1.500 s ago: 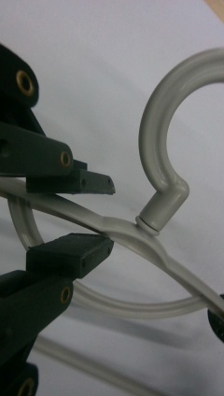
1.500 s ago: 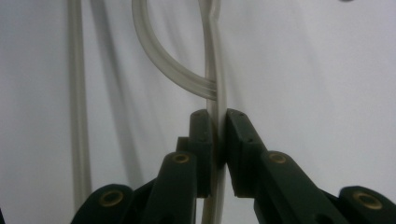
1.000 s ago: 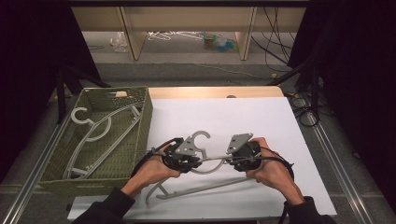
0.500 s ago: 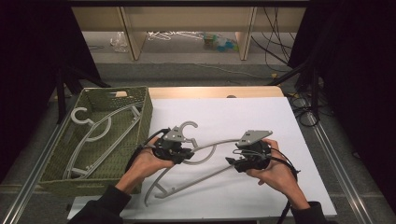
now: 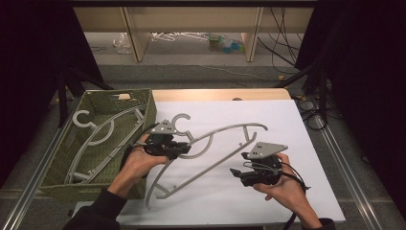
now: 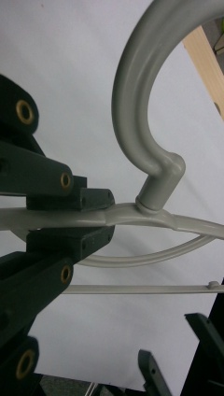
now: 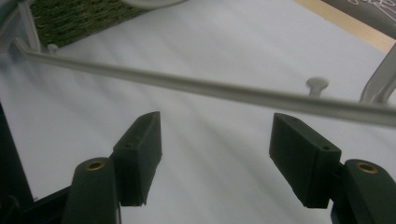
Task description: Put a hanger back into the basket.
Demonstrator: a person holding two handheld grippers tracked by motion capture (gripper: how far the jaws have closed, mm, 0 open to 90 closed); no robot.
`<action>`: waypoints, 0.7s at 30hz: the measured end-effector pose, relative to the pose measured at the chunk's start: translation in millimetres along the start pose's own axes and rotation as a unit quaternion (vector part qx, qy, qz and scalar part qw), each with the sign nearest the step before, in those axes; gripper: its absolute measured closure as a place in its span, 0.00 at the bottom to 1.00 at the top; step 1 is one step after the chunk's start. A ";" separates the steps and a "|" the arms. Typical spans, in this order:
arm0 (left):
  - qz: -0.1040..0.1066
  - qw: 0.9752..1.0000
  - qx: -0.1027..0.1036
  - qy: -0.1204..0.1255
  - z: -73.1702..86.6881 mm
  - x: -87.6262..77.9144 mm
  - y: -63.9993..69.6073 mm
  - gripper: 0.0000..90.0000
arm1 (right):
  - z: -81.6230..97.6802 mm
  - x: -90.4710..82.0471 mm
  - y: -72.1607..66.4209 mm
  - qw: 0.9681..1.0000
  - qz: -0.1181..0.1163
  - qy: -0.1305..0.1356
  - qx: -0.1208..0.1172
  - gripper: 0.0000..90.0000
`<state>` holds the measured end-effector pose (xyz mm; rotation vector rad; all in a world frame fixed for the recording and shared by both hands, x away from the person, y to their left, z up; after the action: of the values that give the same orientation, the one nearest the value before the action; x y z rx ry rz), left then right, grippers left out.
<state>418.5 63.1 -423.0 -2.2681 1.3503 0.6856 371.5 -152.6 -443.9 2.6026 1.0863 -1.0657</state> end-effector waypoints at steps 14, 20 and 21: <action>-0.007 0.999 -0.030 0.027 -17.3 -25.6 -10.1 0.91 | 31.4 5.4 -4.4 0.999 -0.010 -0.016 0.027 0.34; -0.016 0.999 -0.029 0.036 -35.8 -49.5 -15.4 0.91 | 40.2 5.3 -4.5 0.999 -0.013 -0.023 0.029 0.33; -0.018 0.999 -0.031 0.039 -39.1 -53.7 -16.0 0.91 | 40.6 5.3 -4.2 0.999 -0.013 -0.023 0.029 0.33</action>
<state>418.6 84.7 -358.2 -2.3836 1.3378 0.6419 348.5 -161.3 -476.9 2.6005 1.0995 -1.1736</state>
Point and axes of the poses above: each handheld gripper's, and its own axes: x roughly forward along the jaws, z roughly out of its underside, y roughly to its right, the point moved 8 cm from there along x, roughly forward along the jaws, and after that the axes turned 15 degrees about x, right-handed, at the moved point
